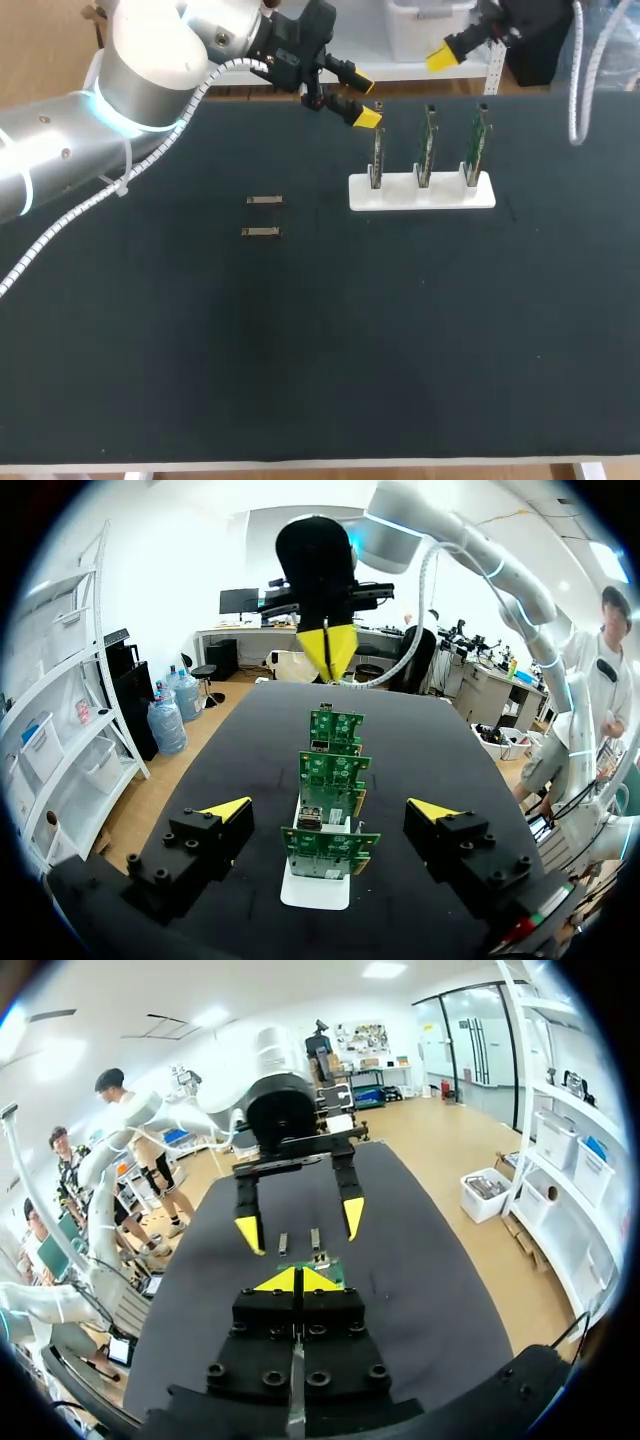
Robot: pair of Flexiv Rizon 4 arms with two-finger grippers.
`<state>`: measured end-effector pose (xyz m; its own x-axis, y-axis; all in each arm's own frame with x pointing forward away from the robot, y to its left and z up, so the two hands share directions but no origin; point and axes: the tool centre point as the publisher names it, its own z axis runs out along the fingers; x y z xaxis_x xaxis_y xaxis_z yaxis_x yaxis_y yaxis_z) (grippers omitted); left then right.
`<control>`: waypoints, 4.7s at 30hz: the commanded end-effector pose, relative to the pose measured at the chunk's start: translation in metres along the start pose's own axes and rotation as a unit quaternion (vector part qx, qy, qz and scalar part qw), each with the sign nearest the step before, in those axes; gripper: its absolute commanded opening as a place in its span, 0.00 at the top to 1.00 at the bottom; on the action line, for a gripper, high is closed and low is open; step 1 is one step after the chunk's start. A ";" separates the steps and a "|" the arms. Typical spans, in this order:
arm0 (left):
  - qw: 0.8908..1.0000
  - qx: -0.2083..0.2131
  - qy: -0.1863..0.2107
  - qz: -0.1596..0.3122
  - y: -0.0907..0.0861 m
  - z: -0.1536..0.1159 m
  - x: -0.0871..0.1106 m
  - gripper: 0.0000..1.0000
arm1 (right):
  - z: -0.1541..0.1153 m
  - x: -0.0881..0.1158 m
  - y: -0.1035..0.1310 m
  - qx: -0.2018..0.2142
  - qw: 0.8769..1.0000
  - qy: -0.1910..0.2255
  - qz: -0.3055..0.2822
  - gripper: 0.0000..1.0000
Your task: Pick up the optical module with the left hand, and insert it into the network port with the right hand.
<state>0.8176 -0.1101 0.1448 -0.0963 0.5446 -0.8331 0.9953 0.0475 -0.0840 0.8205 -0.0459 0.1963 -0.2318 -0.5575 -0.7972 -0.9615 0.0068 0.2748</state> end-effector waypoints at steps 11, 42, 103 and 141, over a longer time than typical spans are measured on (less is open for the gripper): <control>1.000 -0.001 0.000 0.001 0.000 0.000 0.000 0.00 | -0.024 0.008 0.011 -0.181 0.983 0.016 0.002 1.00; 1.000 -0.001 0.000 0.001 0.000 0.000 0.000 0.00 | -0.030 0.026 0.008 -0.223 0.974 0.032 0.000 1.00; 1.000 -0.003 0.011 0.008 -0.003 -0.007 0.005 0.00 | -0.028 0.026 0.006 -0.209 0.977 0.050 0.000 0.00; 0.952 0.038 0.300 0.056 -0.026 -0.065 0.098 0.00 | -0.028 0.026 0.006 -0.209 0.977 0.050 0.000 0.00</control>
<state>0.7802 -0.0018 0.1005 0.0466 0.9048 -0.4234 0.9940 -0.0839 -0.0698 0.8047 -0.0834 0.1912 -0.1979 -0.6327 -0.7486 -0.9624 -0.0197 0.2710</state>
